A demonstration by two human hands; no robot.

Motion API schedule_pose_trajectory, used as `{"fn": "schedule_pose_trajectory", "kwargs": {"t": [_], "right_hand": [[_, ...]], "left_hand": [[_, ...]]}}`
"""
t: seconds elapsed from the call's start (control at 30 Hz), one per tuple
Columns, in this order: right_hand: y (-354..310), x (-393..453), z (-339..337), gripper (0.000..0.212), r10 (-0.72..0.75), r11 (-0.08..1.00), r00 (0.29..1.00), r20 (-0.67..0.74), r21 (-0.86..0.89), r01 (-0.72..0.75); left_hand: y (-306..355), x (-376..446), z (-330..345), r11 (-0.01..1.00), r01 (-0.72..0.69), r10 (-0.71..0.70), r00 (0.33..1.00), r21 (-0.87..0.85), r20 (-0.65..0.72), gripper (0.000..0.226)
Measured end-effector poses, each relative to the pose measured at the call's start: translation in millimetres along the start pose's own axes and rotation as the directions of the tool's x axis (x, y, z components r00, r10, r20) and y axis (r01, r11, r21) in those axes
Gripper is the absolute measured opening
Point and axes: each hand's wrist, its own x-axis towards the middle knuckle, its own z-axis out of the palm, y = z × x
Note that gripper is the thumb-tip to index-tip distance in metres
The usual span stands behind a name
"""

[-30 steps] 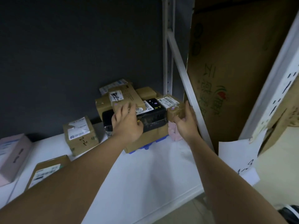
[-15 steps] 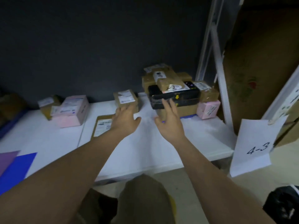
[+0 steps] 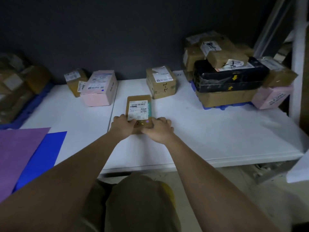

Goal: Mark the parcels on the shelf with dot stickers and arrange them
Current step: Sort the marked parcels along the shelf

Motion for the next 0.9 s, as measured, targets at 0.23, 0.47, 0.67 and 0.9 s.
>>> {"fn": "schedule_pose_trajectory", "kwargs": {"t": [0.23,0.47,0.67,0.9], "right_hand": [[-11,-27,-10,0.029,0.033,0.679,0.98,-0.198,0.723,0.124],[-5,-108,-98,0.017,0.127,0.433,0.868,-0.481,0.814,0.388],[21,-144,-182,0.037,0.228,0.414,0.787,-0.573,0.789,0.454],[57,-112,-209,0.086,0.212,0.293,0.806,-0.553,0.823,0.487]], "left_hand": [[24,-25,-14,0.955,0.024,-0.011,0.999,-0.295,0.047,0.061],[106,-95,-34,0.798,-0.075,0.168,0.981,-0.598,0.102,0.072],[193,-139,-31,0.693,-0.113,0.346,0.918,-0.712,0.191,0.049],[259,-117,1,0.577,-0.05,0.311,0.936,-0.815,0.162,0.06]]}}
